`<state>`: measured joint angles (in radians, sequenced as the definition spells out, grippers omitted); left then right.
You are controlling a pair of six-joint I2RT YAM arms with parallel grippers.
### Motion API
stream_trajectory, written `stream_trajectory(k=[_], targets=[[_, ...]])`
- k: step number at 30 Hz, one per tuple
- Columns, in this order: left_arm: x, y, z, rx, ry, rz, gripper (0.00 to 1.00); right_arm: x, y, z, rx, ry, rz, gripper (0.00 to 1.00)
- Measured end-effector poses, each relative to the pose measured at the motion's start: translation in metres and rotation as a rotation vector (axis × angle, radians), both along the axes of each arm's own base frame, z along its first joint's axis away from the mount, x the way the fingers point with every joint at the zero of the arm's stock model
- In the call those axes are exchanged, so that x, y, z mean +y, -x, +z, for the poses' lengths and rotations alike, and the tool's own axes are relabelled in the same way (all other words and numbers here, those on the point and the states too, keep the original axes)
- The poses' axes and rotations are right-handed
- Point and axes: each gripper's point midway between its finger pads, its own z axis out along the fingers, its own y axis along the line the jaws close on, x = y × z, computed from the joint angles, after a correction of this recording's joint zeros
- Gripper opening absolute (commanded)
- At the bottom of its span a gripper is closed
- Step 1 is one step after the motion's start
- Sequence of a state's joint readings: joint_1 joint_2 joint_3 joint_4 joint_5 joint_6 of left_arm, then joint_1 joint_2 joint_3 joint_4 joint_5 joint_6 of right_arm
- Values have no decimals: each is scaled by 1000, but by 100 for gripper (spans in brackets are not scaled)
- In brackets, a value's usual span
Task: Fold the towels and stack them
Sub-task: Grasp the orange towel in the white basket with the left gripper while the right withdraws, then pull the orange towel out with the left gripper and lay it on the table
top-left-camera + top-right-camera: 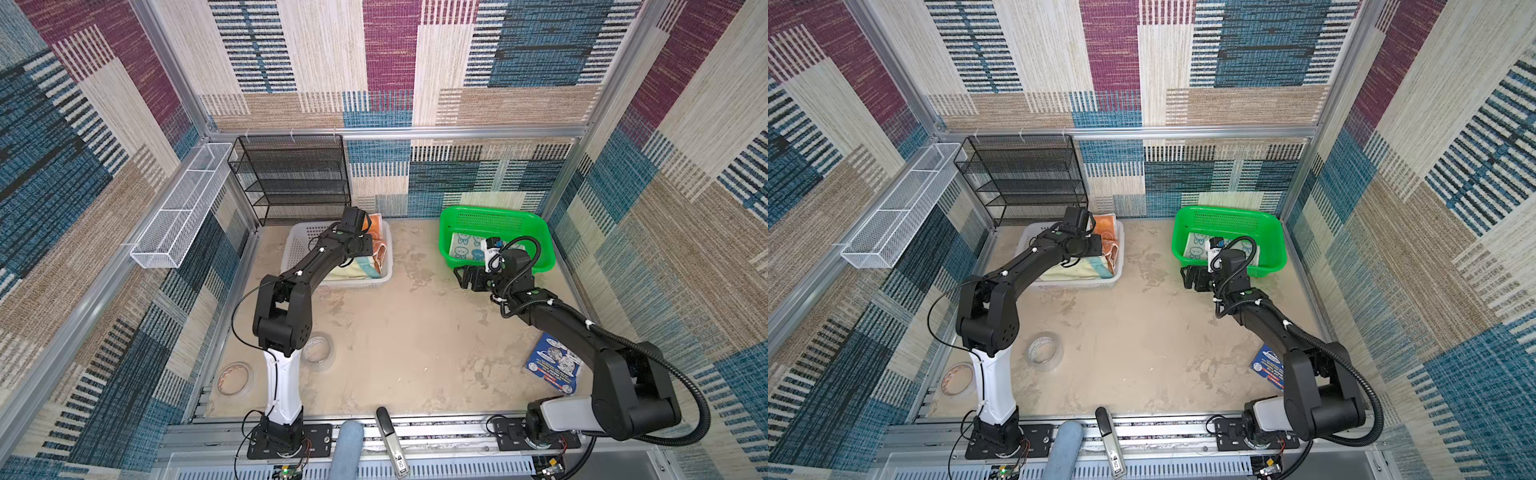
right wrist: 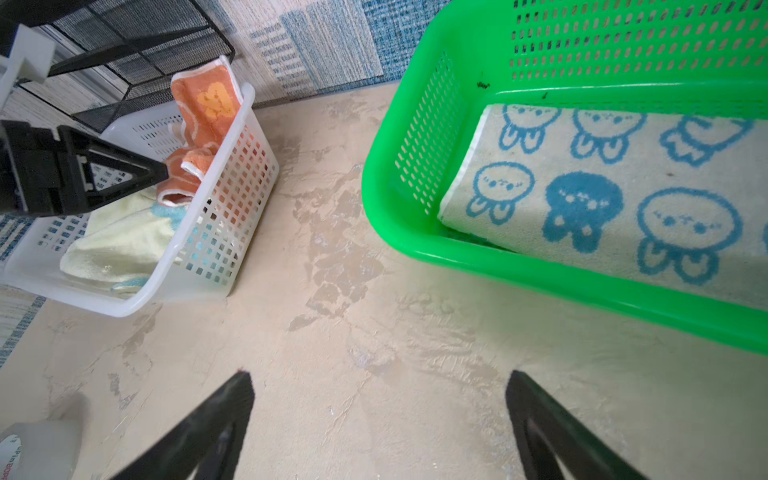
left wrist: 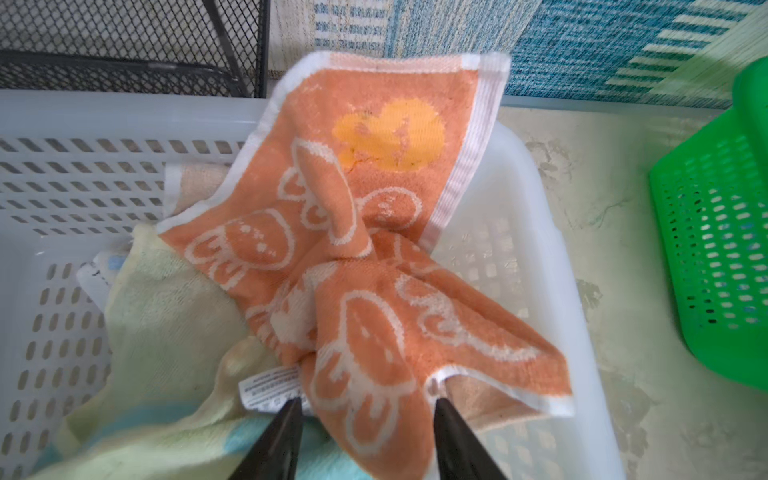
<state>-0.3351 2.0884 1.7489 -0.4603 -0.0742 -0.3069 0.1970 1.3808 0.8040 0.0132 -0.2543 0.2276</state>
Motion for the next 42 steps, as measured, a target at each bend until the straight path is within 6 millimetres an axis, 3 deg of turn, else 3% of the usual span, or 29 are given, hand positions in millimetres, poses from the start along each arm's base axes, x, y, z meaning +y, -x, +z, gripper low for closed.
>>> stream_trajectory(k=[7, 11, 17, 27, 35, 42], targets=[[0, 0, -23, 67, -17, 3, 0, 2, 3, -4, 10, -5, 7, 97], [-1, 0, -12, 50, -7, 6, 0, 2, 4, -6, 12, -4, 8, 97], [-3, 8, 45, -51, 41, -20, 0, 3, 4, -9, 20, -8, 11, 97], [-21, 56, 138, -271, 221, -187, 0, 10, 1, -17, 42, -7, 26, 97], [-57, 110, 222, -475, 422, -436, 0, 28, 4, -8, -14, 1, 89, 96], [-104, 168, 268, -521, 557, -705, 0, 43, 7, -2, -50, 23, 134, 95]])
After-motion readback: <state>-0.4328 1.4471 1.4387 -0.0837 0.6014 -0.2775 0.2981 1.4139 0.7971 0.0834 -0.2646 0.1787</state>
